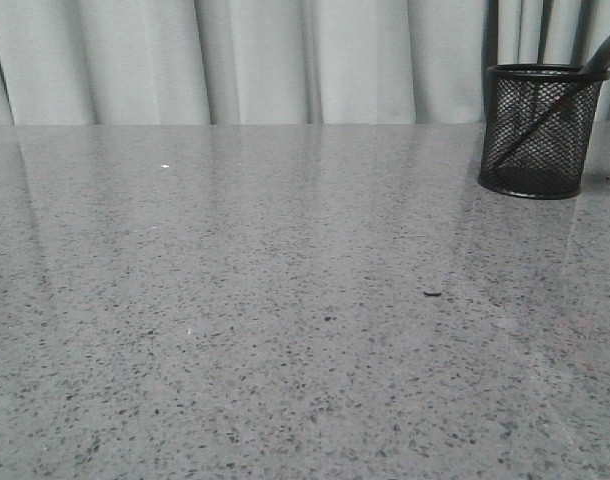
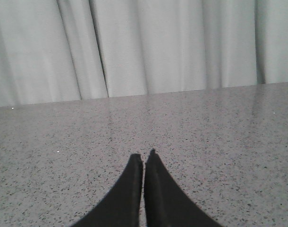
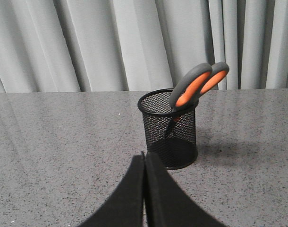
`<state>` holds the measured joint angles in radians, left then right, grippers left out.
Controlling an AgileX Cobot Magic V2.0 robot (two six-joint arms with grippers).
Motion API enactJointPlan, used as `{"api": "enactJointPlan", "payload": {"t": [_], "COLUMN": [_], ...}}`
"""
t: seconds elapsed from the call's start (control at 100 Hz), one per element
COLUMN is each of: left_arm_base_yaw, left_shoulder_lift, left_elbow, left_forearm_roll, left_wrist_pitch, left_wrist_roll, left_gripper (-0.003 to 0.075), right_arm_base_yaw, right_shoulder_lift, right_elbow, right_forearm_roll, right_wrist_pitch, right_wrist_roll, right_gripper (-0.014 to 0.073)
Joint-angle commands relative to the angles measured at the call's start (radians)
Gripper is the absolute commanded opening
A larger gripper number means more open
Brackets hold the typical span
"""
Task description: Put scissors into bucket
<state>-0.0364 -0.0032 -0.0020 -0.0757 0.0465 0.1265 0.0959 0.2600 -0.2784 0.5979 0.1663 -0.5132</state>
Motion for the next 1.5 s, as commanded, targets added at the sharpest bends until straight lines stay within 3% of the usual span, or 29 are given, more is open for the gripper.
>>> {"api": "enactJointPlan", "payload": {"t": [0.0, 0.32, 0.42, 0.56, 0.61, 1.01, 1.14, 1.49], "left_arm_base_yaw": [0.003, 0.003, 0.003, 0.003, 0.003, 0.003, 0.003, 0.003], "left_shoulder_lift": [-0.027, -0.027, -0.027, -0.027, -0.027, -0.027, -0.025, -0.025], "left_elbow": [0.018, 0.018, 0.018, 0.018, 0.018, 0.018, 0.018, 0.018], "left_forearm_roll": [-0.002, -0.002, -0.002, -0.002, -0.002, -0.002, -0.002, -0.002], "left_wrist_pitch": [-0.074, -0.074, -0.074, -0.074, -0.074, -0.074, -0.074, -0.074], "left_wrist_roll": [-0.013, -0.013, -0.013, -0.013, -0.013, -0.013, -0.013, -0.013], "left_gripper": [-0.002, -0.002, -0.002, -0.002, -0.002, -0.002, -0.002, -0.002], "right_arm_base_yaw": [0.001, 0.001, 0.001, -0.016, -0.023, -0.077, -0.084, -0.084], "right_shoulder_lift": [0.007, 0.007, 0.007, -0.013, -0.04, -0.283, -0.287, -0.287], "right_elbow": [-0.03, -0.03, -0.021, 0.041, 0.065, 0.316, 0.316, 0.316], "right_forearm_roll": [0.007, 0.007, -0.126, -0.508, -0.563, -0.579, -0.589, -0.604], "right_wrist_pitch": [-0.066, -0.068, -0.074, -0.138, -0.136, -0.159, -0.086, -0.085], "right_wrist_roll": [-0.011, -0.011, 0.03, 0.341, 0.393, 0.428, 0.449, 0.449], "right_gripper": [-0.0069, -0.0069, -0.0069, -0.0069, -0.0069, -0.0069, -0.0069, -0.0069]}}
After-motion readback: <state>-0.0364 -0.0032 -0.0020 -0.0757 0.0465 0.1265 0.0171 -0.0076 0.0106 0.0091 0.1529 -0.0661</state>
